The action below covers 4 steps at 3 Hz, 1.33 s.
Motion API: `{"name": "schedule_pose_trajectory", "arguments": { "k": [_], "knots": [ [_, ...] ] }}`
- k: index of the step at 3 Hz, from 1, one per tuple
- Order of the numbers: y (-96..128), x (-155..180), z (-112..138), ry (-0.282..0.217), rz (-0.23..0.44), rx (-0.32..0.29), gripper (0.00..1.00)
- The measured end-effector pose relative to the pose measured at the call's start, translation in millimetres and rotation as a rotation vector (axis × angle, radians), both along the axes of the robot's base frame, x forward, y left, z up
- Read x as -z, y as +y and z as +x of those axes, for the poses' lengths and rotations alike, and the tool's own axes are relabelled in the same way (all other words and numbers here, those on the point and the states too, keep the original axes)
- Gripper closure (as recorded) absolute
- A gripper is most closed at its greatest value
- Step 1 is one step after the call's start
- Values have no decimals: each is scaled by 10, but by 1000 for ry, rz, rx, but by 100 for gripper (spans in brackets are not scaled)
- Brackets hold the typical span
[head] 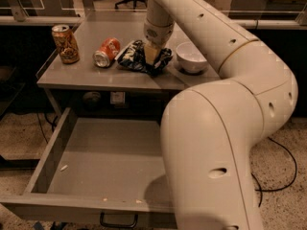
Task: Pick blue chip bag from top drawer and place on counter
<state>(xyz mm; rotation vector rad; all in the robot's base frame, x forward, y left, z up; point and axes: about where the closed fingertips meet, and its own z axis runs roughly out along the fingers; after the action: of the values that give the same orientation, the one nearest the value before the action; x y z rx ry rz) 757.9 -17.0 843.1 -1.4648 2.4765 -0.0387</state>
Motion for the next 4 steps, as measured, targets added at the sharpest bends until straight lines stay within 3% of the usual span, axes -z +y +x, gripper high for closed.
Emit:
{"name": "schedule_pose_trajectory", "arguments": {
  "k": [2, 4],
  "knots": [
    [0, 0, 0, 0, 0, 0, 58],
    [0, 0, 0, 0, 0, 0, 11]
  ]
}}
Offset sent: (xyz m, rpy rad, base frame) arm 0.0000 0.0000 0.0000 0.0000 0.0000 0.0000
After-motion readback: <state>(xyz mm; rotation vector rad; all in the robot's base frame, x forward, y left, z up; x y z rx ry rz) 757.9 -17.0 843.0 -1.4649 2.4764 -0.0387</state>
